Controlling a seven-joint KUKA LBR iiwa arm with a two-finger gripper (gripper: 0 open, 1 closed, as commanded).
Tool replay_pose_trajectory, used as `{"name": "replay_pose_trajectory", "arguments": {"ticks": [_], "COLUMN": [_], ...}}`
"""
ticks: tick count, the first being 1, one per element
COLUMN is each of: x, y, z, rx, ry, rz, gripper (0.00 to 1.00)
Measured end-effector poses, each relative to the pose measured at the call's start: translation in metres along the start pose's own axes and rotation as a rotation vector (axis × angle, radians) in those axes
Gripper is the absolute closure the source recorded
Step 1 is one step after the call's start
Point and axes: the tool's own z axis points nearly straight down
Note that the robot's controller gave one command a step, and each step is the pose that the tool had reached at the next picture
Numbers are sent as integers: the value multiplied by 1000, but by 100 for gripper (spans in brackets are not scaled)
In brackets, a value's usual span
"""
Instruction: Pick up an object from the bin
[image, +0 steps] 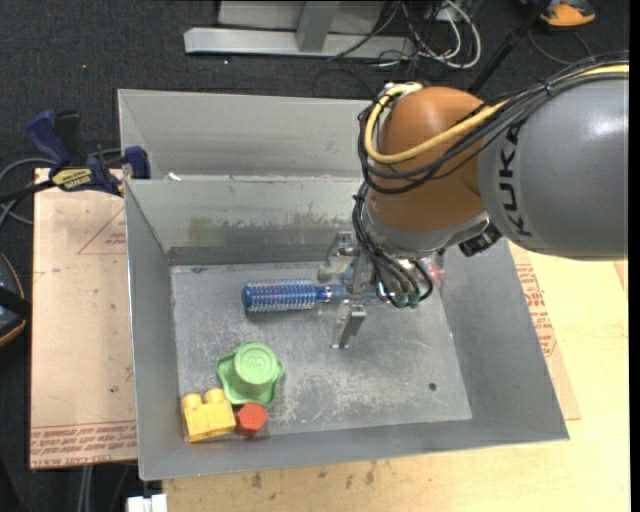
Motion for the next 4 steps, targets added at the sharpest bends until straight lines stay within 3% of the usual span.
{"name": "replay_pose_trajectory", "arguments": {"ticks": [1, 2, 3, 4], "x": [-73, -70, -73, -72], "y": [-11, 12, 12, 14], "z": [131, 137, 135, 138], "rx": [-1, 5, 1, 2], "ry": [-17, -24, -16, -22], "rz": [-93, -140, -138, -150], "gripper": [0, 0, 0, 0]}}
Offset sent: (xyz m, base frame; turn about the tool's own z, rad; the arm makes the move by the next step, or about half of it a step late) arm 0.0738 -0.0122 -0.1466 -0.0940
